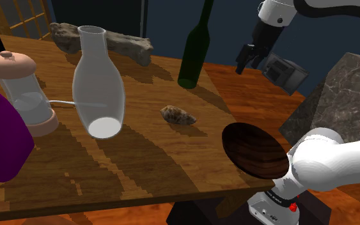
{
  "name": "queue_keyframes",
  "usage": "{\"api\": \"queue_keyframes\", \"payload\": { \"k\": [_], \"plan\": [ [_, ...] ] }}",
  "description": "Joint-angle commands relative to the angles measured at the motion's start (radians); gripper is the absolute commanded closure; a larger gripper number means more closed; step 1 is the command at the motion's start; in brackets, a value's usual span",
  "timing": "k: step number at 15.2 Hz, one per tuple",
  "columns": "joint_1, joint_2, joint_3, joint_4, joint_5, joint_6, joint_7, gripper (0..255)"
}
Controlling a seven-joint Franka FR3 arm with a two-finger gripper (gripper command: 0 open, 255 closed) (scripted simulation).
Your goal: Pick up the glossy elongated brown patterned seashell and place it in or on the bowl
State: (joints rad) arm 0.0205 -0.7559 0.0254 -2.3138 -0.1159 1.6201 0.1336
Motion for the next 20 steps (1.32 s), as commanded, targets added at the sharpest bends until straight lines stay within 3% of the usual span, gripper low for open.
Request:
{"api": "queue_keyframes", "payload": {
  "k": [1,12,20],
  "plan": [
    [0.0,0.0,0.0,0.0,0.0,0.0,0.0,0],
    [0.106,0.074,0.209,-0.068,0.098,0.195,0.166,0],
    [0.156,0.201,0.375,-0.046,0.12,0.342,0.296,0]
  ]
}}
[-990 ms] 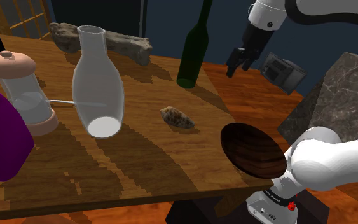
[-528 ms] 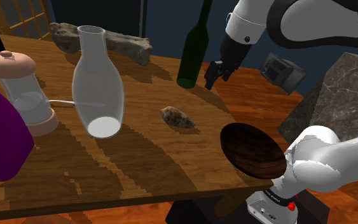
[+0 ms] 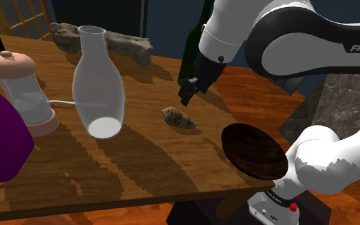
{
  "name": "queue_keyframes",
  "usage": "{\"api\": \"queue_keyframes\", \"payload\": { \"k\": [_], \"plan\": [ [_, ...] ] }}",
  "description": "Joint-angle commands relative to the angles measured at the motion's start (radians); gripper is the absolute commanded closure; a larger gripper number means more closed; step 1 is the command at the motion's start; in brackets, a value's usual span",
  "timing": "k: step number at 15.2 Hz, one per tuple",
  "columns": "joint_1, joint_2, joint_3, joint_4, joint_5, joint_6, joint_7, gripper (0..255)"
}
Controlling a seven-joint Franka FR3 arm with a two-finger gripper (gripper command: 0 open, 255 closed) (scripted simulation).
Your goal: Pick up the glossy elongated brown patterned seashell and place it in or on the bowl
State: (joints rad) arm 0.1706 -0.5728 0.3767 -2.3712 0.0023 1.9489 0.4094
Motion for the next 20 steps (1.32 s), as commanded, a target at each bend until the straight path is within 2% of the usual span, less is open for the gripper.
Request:
{"api": "queue_keyframes", "payload": {
  "k": [1,5,12,20],
  "plan": [
    [0.01,0.038,0.046,0.018,-0.001,0.03,0.038,0],
    [0.017,0.108,0.118,0.047,-0.017,0.085,0.099,0],
    [0.003,0.149,0.129,-0.022,-0.035,0.192,0.113,0],
    [0.003,0.149,0.129,-0.022,-0.035,0.191,0.113,0]
  ]
}}
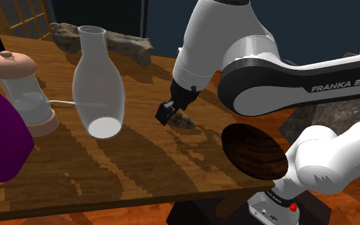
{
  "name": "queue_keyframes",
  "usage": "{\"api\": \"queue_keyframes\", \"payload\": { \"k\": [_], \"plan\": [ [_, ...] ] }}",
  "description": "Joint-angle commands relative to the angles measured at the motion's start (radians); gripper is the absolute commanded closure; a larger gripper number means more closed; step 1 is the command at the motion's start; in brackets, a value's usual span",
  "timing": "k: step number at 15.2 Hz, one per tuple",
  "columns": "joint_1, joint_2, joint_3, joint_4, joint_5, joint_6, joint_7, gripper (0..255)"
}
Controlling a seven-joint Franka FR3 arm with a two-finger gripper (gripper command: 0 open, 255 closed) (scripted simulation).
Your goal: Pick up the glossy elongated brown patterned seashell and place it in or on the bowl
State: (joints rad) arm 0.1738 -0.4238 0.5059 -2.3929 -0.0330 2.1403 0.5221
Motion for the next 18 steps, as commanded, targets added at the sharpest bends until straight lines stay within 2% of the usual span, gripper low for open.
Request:
{"api": "queue_keyframes", "payload": {
  "k": [1,10,18],
  "plan": [
    [0.0,0.0,0.0,0.0,0.0,0.0,0.0,255],
    [0.0,0.0,0.0,0.0,0.0,0.0,0.0,255],
    [0.003,-0.026,-0.02,0.086,0.009,-0.109,-0.027,255]
  ]
}}
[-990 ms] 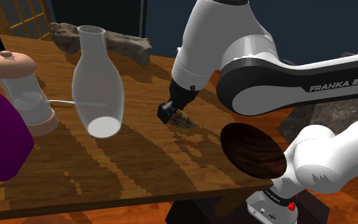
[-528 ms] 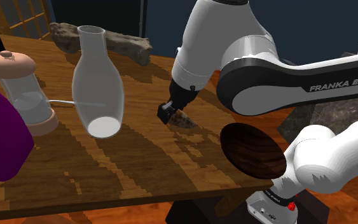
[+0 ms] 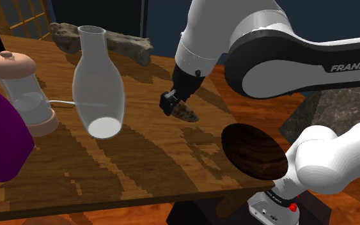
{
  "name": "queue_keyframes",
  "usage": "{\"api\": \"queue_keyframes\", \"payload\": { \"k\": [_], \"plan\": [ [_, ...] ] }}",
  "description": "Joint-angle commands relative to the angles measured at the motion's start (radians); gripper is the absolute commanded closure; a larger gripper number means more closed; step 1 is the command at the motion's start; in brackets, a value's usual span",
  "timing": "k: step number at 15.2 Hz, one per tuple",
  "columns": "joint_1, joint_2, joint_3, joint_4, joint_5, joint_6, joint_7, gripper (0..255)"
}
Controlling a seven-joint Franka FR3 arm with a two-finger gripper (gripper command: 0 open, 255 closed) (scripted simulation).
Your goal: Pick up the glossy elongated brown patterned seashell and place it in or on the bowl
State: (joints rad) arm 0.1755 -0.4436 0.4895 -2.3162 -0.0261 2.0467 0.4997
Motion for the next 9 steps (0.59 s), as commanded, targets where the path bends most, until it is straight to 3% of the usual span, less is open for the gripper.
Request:
{"api": "queue_keyframes", "payload": {
  "k": [1,9],
  "plan": [
    [0.001,-0.008,-0.006,0.021,0.003,-0.029,-0.008,255],
    [-0.002,-0.017,-0.021,0.12,0.004,-0.135,-0.028,255]
  ]
}}
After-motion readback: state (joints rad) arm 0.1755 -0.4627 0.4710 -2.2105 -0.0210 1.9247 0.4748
